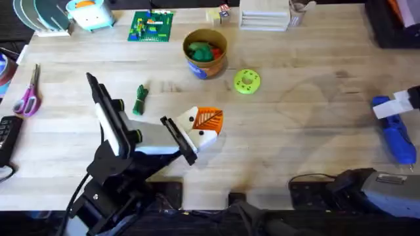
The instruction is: Pick up the gripper from the table and insert it into the empty holder that is missing its gripper. Then pick up a screw, insert it into the mounting hole, and use the screwdriver to tighten it. Finally, clean up the table by picking up the vegetable and placing it into the bucket.
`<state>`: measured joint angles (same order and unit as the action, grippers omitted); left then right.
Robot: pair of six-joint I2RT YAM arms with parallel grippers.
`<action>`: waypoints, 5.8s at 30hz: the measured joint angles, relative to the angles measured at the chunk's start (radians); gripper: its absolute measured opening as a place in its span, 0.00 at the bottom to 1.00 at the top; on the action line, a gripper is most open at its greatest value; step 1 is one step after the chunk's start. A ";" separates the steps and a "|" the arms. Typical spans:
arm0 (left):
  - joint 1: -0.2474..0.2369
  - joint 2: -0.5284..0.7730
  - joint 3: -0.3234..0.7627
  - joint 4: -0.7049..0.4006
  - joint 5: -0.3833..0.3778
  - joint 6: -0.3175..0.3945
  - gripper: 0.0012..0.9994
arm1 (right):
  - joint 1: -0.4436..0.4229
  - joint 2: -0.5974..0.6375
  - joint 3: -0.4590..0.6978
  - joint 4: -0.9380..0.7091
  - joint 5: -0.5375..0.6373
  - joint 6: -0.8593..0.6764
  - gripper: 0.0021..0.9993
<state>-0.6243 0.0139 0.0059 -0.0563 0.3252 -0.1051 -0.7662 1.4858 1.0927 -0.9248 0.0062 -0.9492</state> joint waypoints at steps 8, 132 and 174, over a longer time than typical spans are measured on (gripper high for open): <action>0.000 0.000 0.000 0.000 0.000 0.000 0.01 | -0.001 0.113 0.000 0.052 0.043 -0.029 0.95; 0.000 0.000 0.000 0.000 -0.001 0.000 0.01 | 0.819 -0.392 -0.139 1.005 -0.406 0.896 0.02; 0.000 0.000 0.000 0.000 -0.001 0.000 0.01 | 1.507 -0.330 -0.251 1.525 -0.777 1.107 0.02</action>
<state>-0.6243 0.0139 0.0059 -0.0563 0.3242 -0.1051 0.7404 1.1555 0.8413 0.6003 -0.7707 0.1573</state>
